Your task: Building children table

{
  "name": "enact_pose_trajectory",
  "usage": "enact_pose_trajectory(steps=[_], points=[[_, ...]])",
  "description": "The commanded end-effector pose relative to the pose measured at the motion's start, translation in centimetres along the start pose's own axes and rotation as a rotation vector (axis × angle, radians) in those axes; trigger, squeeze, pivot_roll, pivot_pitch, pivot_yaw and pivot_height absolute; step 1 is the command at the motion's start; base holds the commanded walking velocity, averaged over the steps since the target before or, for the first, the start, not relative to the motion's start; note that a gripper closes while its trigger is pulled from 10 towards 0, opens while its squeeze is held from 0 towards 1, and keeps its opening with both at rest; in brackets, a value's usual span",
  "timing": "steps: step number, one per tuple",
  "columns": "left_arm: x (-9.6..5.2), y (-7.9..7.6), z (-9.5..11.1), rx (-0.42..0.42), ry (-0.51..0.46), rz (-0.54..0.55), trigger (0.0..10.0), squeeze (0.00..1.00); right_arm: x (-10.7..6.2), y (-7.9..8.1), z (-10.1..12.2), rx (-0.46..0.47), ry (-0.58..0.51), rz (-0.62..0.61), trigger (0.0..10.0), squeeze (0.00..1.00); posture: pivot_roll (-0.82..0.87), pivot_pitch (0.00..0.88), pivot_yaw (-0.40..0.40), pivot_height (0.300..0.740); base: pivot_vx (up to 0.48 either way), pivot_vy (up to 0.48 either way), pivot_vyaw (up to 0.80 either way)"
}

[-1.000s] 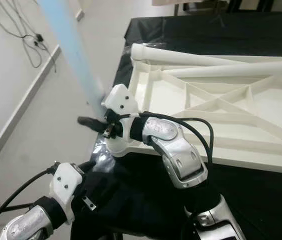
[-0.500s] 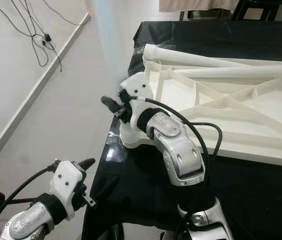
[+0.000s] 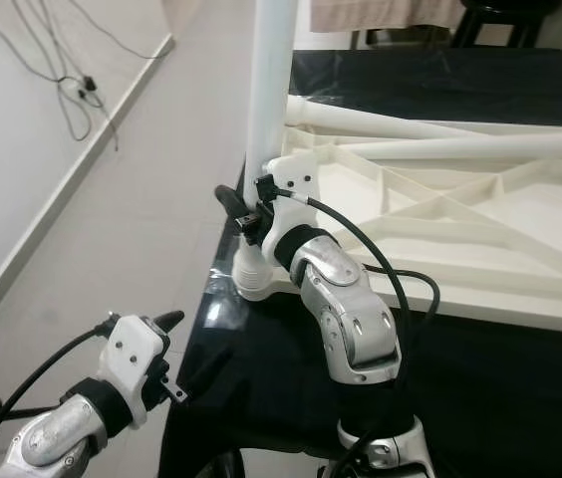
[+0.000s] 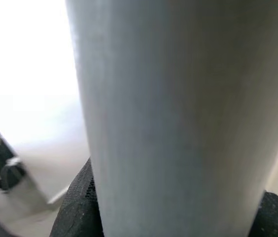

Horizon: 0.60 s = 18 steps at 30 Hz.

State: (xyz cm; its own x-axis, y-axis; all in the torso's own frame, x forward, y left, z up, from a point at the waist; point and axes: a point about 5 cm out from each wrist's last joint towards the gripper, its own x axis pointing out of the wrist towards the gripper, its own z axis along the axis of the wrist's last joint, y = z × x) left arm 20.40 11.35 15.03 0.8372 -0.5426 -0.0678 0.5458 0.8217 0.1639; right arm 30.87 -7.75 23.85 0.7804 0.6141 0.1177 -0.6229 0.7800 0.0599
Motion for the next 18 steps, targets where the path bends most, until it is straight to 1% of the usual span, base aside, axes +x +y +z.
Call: enact_pose_trajectory(steps=[1,3,4,6,7,8,9,10,11,12,14,16,18], points=[[-0.2,0.4,-0.6,0.018,0.029,0.013,10.0,0.0,0.2,0.1,-0.6,0.03,0.02,0.043,10.0,0.0,-0.03,0.171,0.102,0.74,0.0,0.0,0.0],[-0.2,0.4,-0.6,0.018,0.029,0.013,10.0,0.0,0.2,0.1,-0.6,0.03,0.02,0.043,10.0,0.0,-0.03,0.171,0.102,0.74,0.0,0.0,0.0],[-0.1,0.8,-0.2,0.025,0.014,0.025,10.0,0.0,0.3,-0.1,0.3,0.019,-0.017,0.08,10.0,0.0,-0.02,0.165,0.101,0.74,0.0,0.0,0.0],[-0.1,0.8,-0.2,0.025,0.014,0.025,10.0,0.0,0.3,-0.1,0.3,0.019,-0.017,0.08,10.0,0.0,-0.02,0.165,0.101,0.74,0.0,0.0,0.0],[0.1,1.3,0.4,0.035,-0.008,0.037,10.0,0.0,0.4,-0.4,1.1,0.01,-0.048,0.117,10.0,0.0,-0.02,0.158,0.1,0.74,0.0,0.0,0.0],[0.1,1.3,0.4,0.035,-0.008,0.037,10.0,0.0,0.4,-0.4,1.1,0.01,-0.048,0.117,10.0,0.0,-0.02,0.158,0.1,0.74,0.0,0.0,0.0],[0.5,2.1,1.6,0.044,-0.054,0.056,10.0,0.0,0.4,-0.8,2.2,-0.012,-0.085,0.165,10.0,0.0,-0.03,0.147,0.101,0.74,0.0,0.0,0.0],[0.5,2.1,1.6,0.044,-0.054,0.056,10.0,0.0,0.4,-0.8,2.2,-0.012,-0.085,0.165,10.0,0.0,-0.03,0.147,0.101,0.74,0.0,0.0,0.0],[0.8,2.8,2.9,0.05,-0.104,0.07,10.0,0.0,0.4,-1.1,3.2,-0.031,-0.118,0.201,10.0,0.0,-0.03,0.142,0.102,0.74,0.0,0.0,0.0],[1.0,3.2,3.7,0.053,-0.137,0.077,10.0,0.0,0.4,-1.3,3.8,-0.044,-0.138,0.221,10.0,0.0,-0.03,0.142,0.102,0.74,0.0,0.0,0.0],[1.0,3.2,3.7,0.053,-0.137,0.077,10.0,0.0,0.4,-1.3,3.8,-0.044,-0.138,0.221,10.0,0.0,-0.03,0.142,0.102,0.74,0.0,0.0,0.0],[1.2,3.6,4.9,0.062,-0.179,0.081,10.0,0.0,0.4,-1.7,4.4,-0.055,-0.162,0.226,10.0,0.0,-0.03,0.135,0.094,0.74,0.0,0.0,0.0],[1.4,3.7,5.2,0.063,-0.191,0.081,10.0,0.0,0.4,-1.9,4.6,-0.057,-0.17,0.229,10.0,0.0,-0.04,0.135,0.092,0.74,0.0,0.0,0.0]])
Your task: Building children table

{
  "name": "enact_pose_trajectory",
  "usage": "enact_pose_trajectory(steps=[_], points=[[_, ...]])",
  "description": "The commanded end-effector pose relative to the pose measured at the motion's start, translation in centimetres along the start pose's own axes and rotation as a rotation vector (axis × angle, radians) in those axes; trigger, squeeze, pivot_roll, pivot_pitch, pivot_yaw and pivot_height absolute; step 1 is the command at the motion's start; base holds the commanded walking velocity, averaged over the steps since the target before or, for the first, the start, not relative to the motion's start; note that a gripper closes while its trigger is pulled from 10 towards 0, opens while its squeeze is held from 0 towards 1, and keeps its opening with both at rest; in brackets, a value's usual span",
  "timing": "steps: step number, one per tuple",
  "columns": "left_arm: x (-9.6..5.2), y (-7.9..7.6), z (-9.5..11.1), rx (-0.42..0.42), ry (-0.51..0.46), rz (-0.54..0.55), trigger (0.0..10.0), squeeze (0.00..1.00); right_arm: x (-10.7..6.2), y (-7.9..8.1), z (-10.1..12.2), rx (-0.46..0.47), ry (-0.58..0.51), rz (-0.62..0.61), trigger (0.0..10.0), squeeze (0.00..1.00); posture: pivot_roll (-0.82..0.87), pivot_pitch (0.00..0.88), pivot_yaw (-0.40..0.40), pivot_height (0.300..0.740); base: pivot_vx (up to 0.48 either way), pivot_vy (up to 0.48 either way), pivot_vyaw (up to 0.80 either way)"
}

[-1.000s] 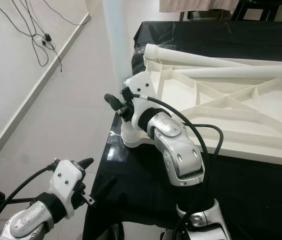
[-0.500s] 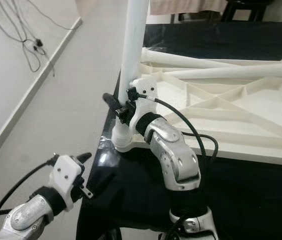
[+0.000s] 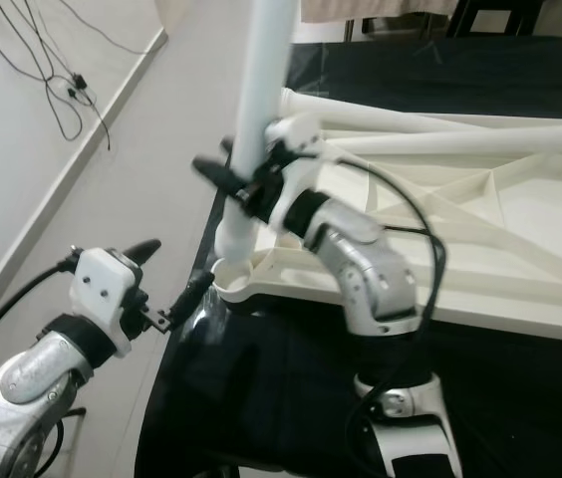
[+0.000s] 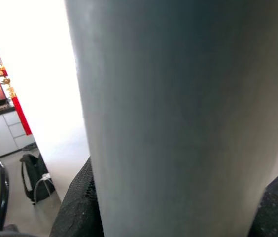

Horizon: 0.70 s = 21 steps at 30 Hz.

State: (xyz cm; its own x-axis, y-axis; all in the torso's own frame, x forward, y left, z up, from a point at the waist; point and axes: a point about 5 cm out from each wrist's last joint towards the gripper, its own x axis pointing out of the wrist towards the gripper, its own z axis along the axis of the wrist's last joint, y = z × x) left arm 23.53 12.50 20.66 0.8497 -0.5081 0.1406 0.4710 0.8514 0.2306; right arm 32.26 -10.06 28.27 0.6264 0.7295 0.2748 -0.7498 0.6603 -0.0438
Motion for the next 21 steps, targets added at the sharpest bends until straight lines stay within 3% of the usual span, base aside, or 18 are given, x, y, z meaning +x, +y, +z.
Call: enact_pose_trajectory(steps=[1,11,13,18,21], points=[[-0.1,0.2,0.2,-0.011,-0.004,0.008,10.0,0.0,0.4,0.2,0.2,0.008,-0.025,0.042,10.0,0.0,-0.04,0.133,0.093,0.74,0.0,0.0,0.0],[0.3,0.8,0.9,-0.015,-0.037,0.013,10.0,0.0,0.4,-1.0,1.3,-0.023,-0.067,0.078,10.0,0.0,-0.04,0.119,0.087,0.74,0.0,0.0,0.0],[0.5,2.2,2.5,0.0,-0.1,0.056,10.0,0.0,0.4,-2.5,1.6,-0.07,-0.06,0.007,10.0,0.0,-0.04,0.115,0.084,0.74,0.0,0.0,0.0],[0.5,3.1,3.8,0.006,-0.146,0.089,10.0,0.0,0.4,-3.7,1.7,-0.102,-0.054,-0.059,10.0,0.0,-0.04,0.111,0.081,0.74,0.0,0.0,0.0],[0.6,4.2,5.1,0.014,-0.195,0.12,10.0,0.0,0.4,-4.9,1.5,-0.167,-0.023,-0.142,10.0,0.0,-0.04,0.106,0.077,0.74,0.0,0.0,0.0]])
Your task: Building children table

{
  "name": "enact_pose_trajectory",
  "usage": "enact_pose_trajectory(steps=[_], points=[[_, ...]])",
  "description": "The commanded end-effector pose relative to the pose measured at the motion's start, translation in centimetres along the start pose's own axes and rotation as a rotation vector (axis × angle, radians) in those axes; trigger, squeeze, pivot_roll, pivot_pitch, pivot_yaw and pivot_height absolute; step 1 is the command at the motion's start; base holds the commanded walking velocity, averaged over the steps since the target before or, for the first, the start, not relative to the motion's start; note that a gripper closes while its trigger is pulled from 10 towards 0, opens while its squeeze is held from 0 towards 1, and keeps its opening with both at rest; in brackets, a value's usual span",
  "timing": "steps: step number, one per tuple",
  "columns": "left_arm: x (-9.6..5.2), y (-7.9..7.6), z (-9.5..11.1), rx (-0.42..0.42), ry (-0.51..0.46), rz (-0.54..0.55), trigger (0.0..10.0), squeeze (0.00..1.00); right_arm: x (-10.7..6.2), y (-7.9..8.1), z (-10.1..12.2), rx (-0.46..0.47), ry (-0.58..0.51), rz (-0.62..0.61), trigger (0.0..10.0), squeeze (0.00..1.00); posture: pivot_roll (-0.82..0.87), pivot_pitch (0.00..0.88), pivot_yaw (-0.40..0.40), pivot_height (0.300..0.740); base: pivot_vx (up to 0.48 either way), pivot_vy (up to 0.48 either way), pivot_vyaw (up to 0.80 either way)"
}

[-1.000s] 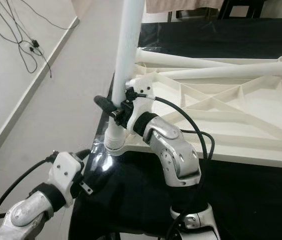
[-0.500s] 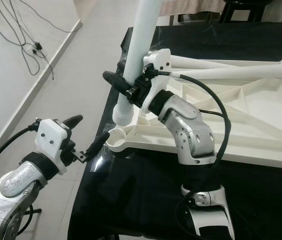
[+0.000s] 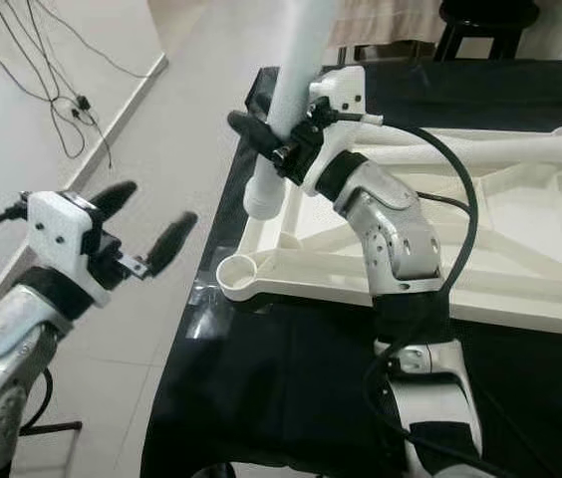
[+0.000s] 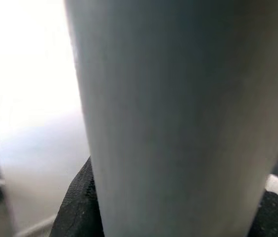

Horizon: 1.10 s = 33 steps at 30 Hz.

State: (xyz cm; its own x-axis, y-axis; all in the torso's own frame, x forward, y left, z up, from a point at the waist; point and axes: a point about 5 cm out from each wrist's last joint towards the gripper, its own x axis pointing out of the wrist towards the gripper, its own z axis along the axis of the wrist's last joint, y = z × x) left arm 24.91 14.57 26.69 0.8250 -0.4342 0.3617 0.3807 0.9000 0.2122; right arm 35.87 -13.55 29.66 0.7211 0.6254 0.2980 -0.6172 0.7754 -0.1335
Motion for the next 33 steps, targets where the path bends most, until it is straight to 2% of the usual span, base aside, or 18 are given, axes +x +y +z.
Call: enact_pose_trajectory(steps=[1,2,4,9,11,15,18,23,24,25,26,28,31,33], points=[[-0.2,1.0,0.6,0.011,-0.014,0.028,10.0,0.99,0.4,-0.3,0.0,-0.085,0.015,-0.035,10.0,0.0,-0.04,0.102,0.075,0.74,0.0,0.0,0.0],[-0.2,1.0,0.6,0.011,-0.014,0.028,10.0,0.99,0.4,-0.3,0.0,-0.085,0.015,-0.035,10.0,0.0,-0.04,0.102,0.075,0.74,0.0,0.0,0.0],[0.3,1.9,2.0,0.017,-0.071,0.036,10.0,1.0,0.6,-0.5,-0.7,-0.18,0.059,-0.051,10.0,0.0,-0.05,0.096,0.074,0.74,0.0,0.0,0.0],[0.9,2.4,3.0,0.024,-0.115,0.033,10.0,1.0,0.8,-0.1,-1.2,-0.247,0.086,-0.028,10.0,0.0,-0.04,0.086,0.075,0.74,0.0,0.0,0.0],[1.7,2.8,4.1,0.026,-0.162,0.016,10.0,1.0,1.1,0.7,-2.0,-0.341,0.115,0.027,10.0,0.0,-0.04,0.077,0.077,0.74,0.0,0.0,0.0],[2.1,2.9,4.7,0.027,-0.183,0.004,10.0,1.0,1.3,1.2,-2.3,-0.372,0.123,0.056,10.0,0.0,-0.04,0.075,0.077,0.74,0.0,0.0,0.0],[2.8,3.1,5.6,0.023,-0.221,-0.019,10.0,1.0,1.6,2.4,-2.8,-0.404,0.112,0.128,10.0,0.0,-0.05,0.068,0.078,0.74,0.0,0.0,0.0],[3.3,3.1,5.6,0.032,-0.216,-0.028,10.0,1.0,1.9,4.0,-3.1,-0.458,0.099,0.216,10.0,0.0,-0.05,0.063,0.081,0.74,0.0,0.0,0.0],[3.5,2.9,5.4,0.035,-0.211,-0.042,10.0,0.76,2.0,4.6,-3.2,-0.466,0.093,0.24,10.0,0.0,-0.06,0.062,0.082,0.74,0.0,0.0,0.0],[3.5,2.9,5.4,0.035,-0.211,-0.042,10.0,0.76,2.0,4.6,-3.2,-0.466,0.093,0.24,10.0,0.0,-0.06,0.062,0.082,0.74,0.0,0.0,0.0],[3.7,2.6,5.2,0.03,-0.209,-0.064,10.0,0.0,2.3,5.2,-3.2,-0.468,0.082,0.26,10.0,0.0,-0.06,0.059,0.083,0.74,0.0,0.0,0.0],[3.8,2.3,5.1,0.026,-0.209,-0.079,10.0,0.0,2.4,5.6,-3.2,-0.466,0.074,0.273,10.0,0.0,-0.06,0.059,0.083,0.74,0.0,0.0,0.0],[4.1,1.3,5.0,-0.024,-0.215,-0.156,10.0,0.0,2.9,6.2,-3.3,-0.466,0.064,0.291,10.0,0.0,-0.07,0.055,0.086,0.74,0.0,0.0,0.0],[4.1,1.3,5.0,-0.024,-0.215,-0.156,10.0,0.0,2.9,6.2,-3.3,-0.466,0.064,0.291,10.0,0.0,-0.07,0.055,0.086,0.74,0.0,0.0,0.0]])
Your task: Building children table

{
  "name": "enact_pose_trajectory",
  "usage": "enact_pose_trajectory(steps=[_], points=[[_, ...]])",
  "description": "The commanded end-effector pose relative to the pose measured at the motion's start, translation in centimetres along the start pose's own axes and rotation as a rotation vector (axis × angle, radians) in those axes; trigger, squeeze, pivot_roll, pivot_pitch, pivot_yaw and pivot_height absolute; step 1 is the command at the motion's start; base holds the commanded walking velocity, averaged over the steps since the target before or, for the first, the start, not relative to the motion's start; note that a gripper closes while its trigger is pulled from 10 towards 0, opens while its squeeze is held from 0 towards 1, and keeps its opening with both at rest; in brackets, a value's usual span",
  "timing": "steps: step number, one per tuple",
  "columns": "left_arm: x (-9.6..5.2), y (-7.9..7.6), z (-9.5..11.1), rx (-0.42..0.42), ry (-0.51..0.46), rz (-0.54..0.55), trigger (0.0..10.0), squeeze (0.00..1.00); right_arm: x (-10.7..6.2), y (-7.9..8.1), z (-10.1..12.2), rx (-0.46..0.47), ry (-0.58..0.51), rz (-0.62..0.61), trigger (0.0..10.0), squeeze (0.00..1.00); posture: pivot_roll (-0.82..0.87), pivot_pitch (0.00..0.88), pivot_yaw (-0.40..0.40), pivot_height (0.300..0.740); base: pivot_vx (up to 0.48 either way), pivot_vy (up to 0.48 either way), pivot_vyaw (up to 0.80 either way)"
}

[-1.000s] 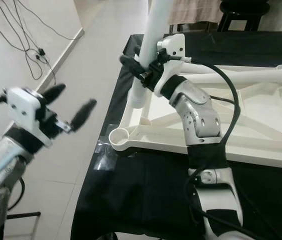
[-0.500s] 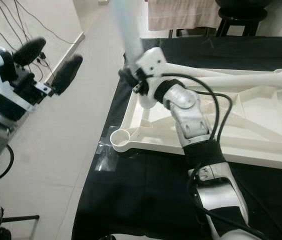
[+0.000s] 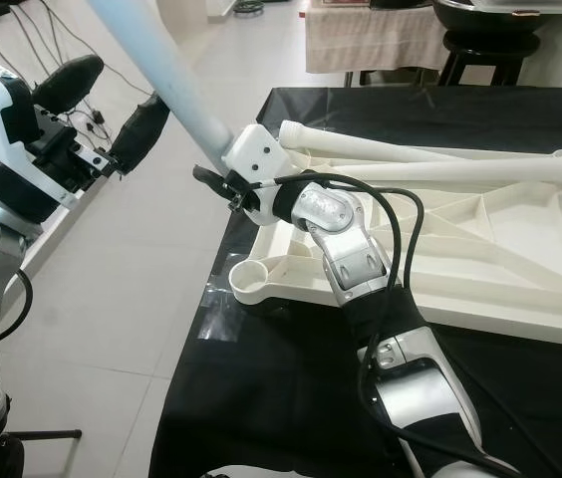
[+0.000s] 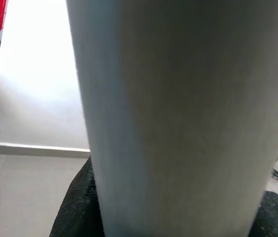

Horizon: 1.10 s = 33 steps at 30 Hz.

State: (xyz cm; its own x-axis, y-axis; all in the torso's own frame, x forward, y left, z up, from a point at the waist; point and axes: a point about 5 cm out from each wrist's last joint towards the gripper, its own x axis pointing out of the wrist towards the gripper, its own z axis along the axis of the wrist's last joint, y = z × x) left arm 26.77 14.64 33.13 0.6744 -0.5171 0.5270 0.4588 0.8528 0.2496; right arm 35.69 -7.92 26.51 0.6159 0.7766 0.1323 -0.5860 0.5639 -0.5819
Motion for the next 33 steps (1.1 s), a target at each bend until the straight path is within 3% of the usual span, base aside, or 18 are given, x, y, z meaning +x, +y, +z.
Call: enact_pose_trajectory(steps=[1,3,6,12,18,22,24,29,33], points=[[0.3,-1.2,-0.2,-0.044,-0.001,-0.089,10.0,0.0,0.9,0.8,0.6,-0.021,-0.029,0.039,10.0,0.0,-0.07,0.052,0.085,0.74,0.0,0.0,0.0],[0.3,-1.2,-0.2,-0.044,-0.001,-0.089,10.0,0.0,0.9,0.8,0.6,-0.021,-0.029,0.039,10.0,0.0,-0.07,0.052,0.085,0.74,0.0,0.0,0.0],[0.1,-1.8,-0.4,-0.056,0.016,-0.145,10.0,0.0,1.3,-0.7,0.3,0.04,-0.009,-0.039,10.0,0.0,-0.06,0.05,0.081,0.74,0.0,0.0,0.0],[-0.1,-2.0,-0.4,-0.055,0.016,-0.16,10.0,0.0,1.4,-1.3,0.4,0.063,-0.004,-0.057,10.0,0.0,-0.07,0.049,0.078,0.74,0.0,0.0,0.0],[0.1,-2.1,-0.1,-0.063,-0.005,-0.168,10.0,0.0,1.5,-0.3,0.3,0.053,0.01,-0.003,10.0,0.0,-0.07,0.046,0.08,0.74,0.0,0.0,0.0],[0.4,-2.0,0.2,-0.042,-0.027,-0.167,10.0,0.0,1.7,1.5,0.4,0.021,0.009,0.092,10.0,0.0,-0.08,0.047,0.082,0.74,0.0,0.0,0.0],[0.4,-2.0,0.2,-0.042,-0.027,-0.167,10.0,0.0,1.7,1.5,0.4,0.021,0.009,0.092,10.0,0.0,-0.08,0.047,0.082,0.74,0.0,0.0,0.0],[0.7,-1.4,0.5,-0.025,-0.054,-0.143,10.0,0.0,1.8,3.6,0.5,0.023,-0.008,0.196,10.0,0.0,-0.08,0.045,0.082,0.74,0.0,0.0,0.0],[0.9,-1.1,0.7,-0.022,-0.067,-0.128,10.0,0.0,2.0,4.3,0.5,0.032,-0.014,0.229,10.0,0.0,-0.08,0.045,0.081,0.74,0.0,0.0,0.0]])
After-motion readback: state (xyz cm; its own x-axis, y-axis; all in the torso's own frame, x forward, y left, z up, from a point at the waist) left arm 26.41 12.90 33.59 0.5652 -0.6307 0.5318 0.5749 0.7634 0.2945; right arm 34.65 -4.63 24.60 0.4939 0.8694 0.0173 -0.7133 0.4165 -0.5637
